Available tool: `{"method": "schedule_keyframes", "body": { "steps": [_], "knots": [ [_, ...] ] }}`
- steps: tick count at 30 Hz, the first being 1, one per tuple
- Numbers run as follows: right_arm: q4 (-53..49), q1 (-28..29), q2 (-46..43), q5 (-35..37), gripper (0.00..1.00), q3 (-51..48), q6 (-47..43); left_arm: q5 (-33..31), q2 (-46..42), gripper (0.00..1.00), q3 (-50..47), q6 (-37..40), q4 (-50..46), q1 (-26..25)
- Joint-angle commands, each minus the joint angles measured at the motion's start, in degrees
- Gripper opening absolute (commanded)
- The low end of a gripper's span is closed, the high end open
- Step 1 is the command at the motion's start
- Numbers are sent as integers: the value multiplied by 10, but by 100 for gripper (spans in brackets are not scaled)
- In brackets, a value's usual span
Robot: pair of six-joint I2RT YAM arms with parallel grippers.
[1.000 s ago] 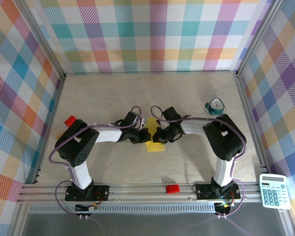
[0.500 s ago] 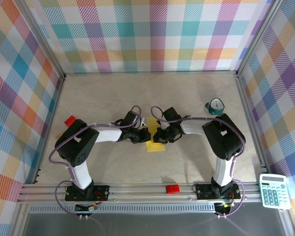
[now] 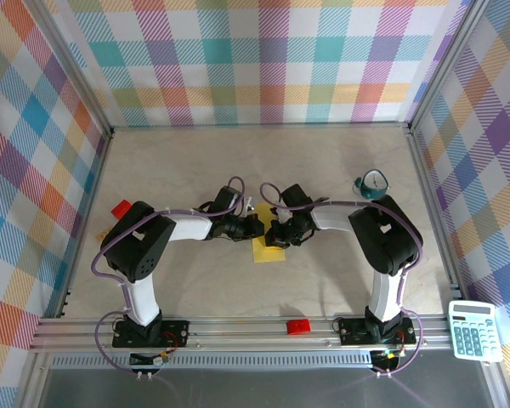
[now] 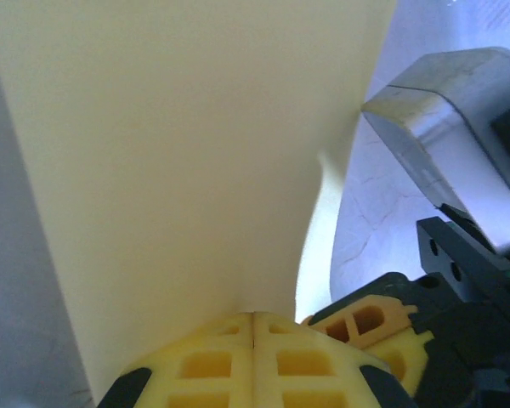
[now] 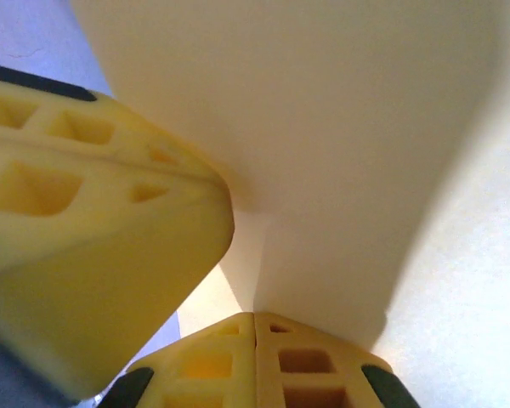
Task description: Fold a paper plane with a square sheet of paper (fold left side to right side)
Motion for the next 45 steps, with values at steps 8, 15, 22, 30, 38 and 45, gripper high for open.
{"method": "schedule_keyframes", "body": {
  "steps": [8,15,22,30,38,45],
  "knots": [
    [-76,1,55,113,0,-11,-25,-13,25,0,1,20,17,17],
    [-83,1,61,125,0,-8,-31,-20,28,0,-2,21,24,29],
    [-83,-1,68,126,0,-8,-32,-26,36,0,5,30,24,51],
    [-81,-2,71,127,0,-9,-33,-21,60,0,42,40,14,84],
    [-79,-2,73,126,0,-14,-33,-18,95,0,99,58,-8,103],
    [-75,-3,73,126,0,-18,-31,-19,123,0,150,69,-24,113]
  ]
}}
